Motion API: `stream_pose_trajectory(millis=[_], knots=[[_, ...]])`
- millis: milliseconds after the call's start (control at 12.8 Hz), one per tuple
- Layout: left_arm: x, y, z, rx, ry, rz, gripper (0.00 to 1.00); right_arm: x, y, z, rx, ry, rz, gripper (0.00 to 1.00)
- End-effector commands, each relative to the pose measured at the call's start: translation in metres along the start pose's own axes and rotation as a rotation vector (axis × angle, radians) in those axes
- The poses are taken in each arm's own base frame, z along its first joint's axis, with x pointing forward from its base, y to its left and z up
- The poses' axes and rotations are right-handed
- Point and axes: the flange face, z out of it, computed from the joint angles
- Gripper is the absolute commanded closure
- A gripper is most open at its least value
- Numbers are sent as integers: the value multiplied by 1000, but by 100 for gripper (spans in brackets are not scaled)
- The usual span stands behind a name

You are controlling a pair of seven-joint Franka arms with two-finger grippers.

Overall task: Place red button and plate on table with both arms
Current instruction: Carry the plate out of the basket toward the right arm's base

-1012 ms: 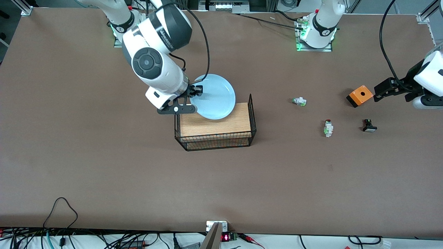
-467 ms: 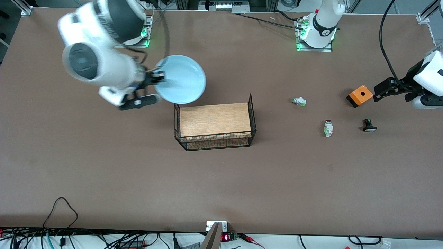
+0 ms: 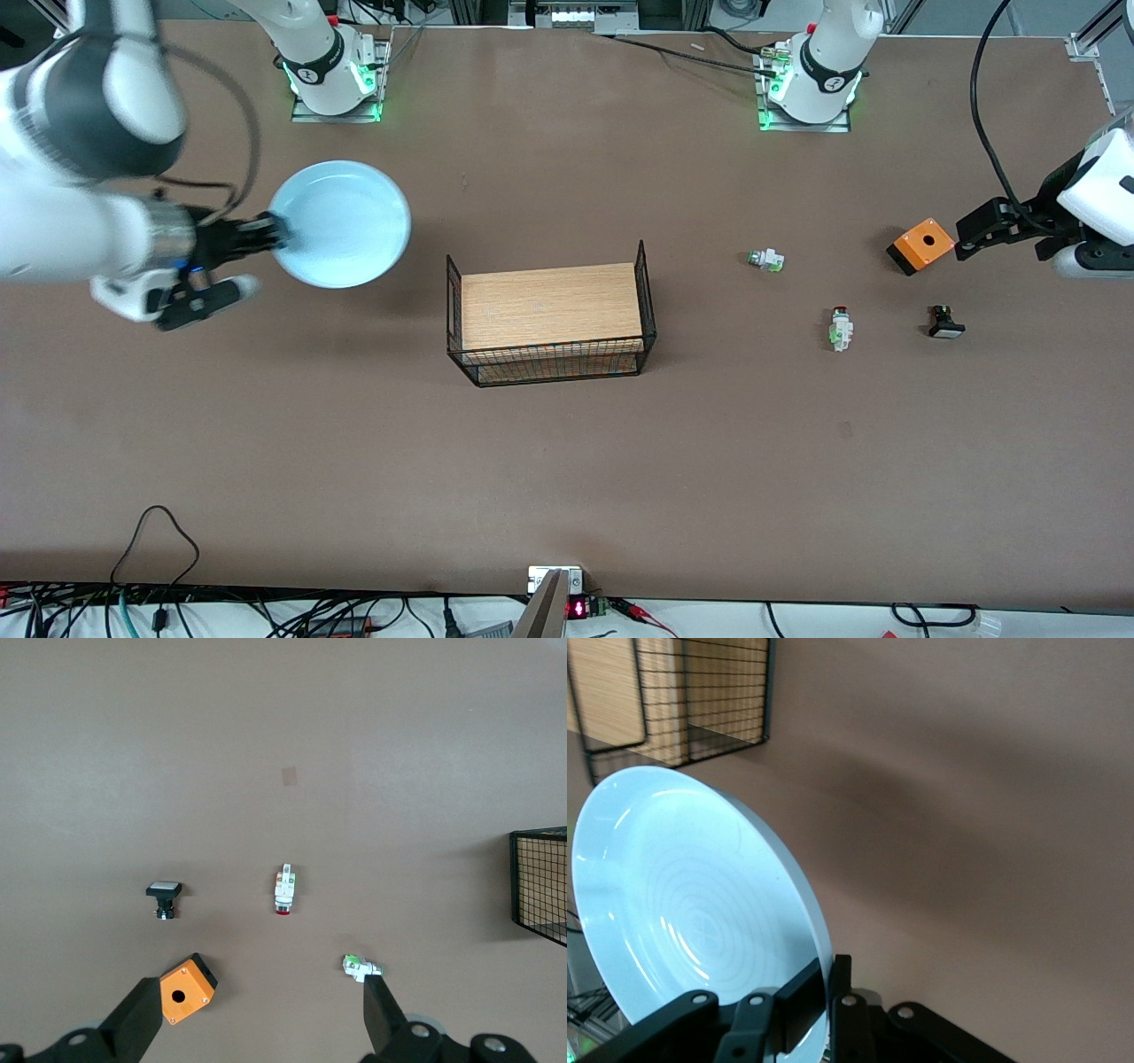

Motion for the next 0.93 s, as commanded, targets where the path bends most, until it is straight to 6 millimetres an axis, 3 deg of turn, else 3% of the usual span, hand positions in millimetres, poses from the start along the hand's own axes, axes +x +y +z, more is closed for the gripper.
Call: stream_pose_trajectory(millis=[0, 233, 623, 856], knots=[[-6, 1, -10, -25, 8, 5, 0, 3, 65, 13, 48, 24, -88, 100], [-7, -1, -9, -25, 2, -1, 0, 12, 135, 43, 70, 57, -182, 100], [-8, -3, -8, -25, -15, -1, 0, 30, 202, 88, 74, 132, -296, 100], [-8, -4, -8, -24, -15, -3, 0, 40, 237, 127, 106, 158, -289, 99]])
